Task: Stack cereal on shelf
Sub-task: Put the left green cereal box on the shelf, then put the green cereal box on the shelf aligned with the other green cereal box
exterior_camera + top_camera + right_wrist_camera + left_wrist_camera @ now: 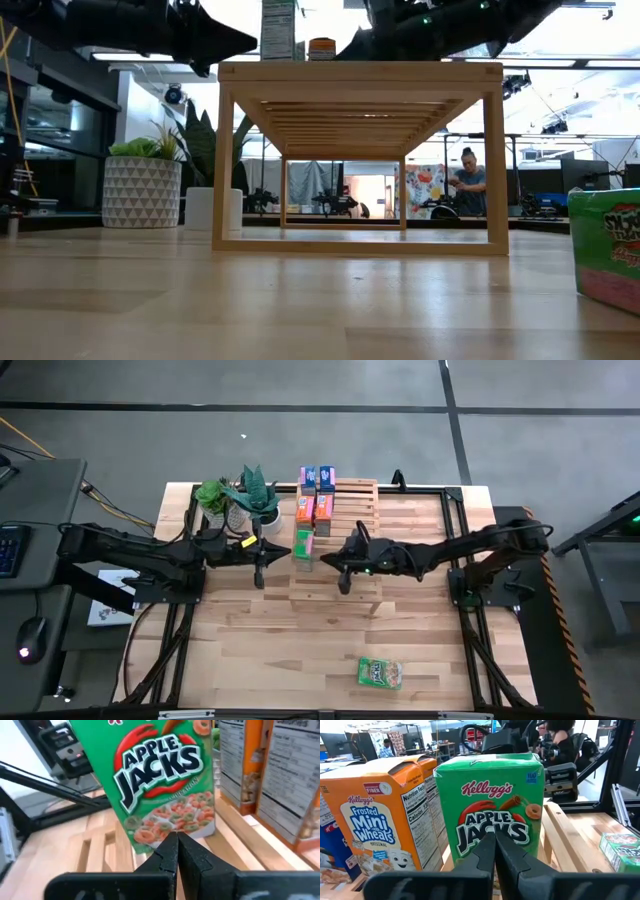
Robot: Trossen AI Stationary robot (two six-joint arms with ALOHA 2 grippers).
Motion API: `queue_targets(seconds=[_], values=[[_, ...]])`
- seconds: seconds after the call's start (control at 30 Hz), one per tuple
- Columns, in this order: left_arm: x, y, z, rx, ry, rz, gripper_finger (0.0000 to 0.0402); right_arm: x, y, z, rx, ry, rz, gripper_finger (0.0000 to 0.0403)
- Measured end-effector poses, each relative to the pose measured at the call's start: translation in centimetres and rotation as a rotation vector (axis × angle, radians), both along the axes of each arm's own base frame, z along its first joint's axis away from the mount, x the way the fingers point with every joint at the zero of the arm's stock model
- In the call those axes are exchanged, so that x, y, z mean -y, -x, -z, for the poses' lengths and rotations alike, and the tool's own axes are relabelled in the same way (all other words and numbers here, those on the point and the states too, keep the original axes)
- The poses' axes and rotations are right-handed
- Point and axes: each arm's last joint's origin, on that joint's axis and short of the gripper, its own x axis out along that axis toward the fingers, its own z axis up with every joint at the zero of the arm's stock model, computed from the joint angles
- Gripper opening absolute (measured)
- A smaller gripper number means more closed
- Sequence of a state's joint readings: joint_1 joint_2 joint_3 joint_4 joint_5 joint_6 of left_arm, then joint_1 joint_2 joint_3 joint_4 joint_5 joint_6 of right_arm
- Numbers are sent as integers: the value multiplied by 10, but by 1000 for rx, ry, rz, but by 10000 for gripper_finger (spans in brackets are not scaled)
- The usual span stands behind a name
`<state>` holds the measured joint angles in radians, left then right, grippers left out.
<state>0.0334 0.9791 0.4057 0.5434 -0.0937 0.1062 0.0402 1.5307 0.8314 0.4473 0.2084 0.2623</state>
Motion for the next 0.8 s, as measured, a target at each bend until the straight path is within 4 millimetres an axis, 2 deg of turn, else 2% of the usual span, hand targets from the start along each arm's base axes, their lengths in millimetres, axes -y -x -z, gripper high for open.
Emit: queue_targets(seconds=[0.1, 0.27, 0.37, 0.47, 0.57, 0.7, 0.8], values=[[0, 1, 0, -12, 1, 0, 0, -2, 8, -3, -65, 10, -10, 0], [0, 11, -4, -32, 8, 0, 0, -17, 45, -27, -173, -48, -52, 0], [1, 19, -10, -13, 8, 0, 0, -39, 68, -46, -149, -81, -133, 0], [1, 26, -14, 0, 16, 0, 0, -73, 80, -54, -106, -95, -246, 0], [1, 29, -16, 2, 27, 1, 0, -111, 89, -44, -147, -99, -342, 0], [4, 30, -14, -24, 29, 37, 0, -159, 102, -16, -294, -196, -417, 0], [9, 30, -14, -18, 30, 113, 0, -190, 116, 9, -406, -302, -391, 0]])
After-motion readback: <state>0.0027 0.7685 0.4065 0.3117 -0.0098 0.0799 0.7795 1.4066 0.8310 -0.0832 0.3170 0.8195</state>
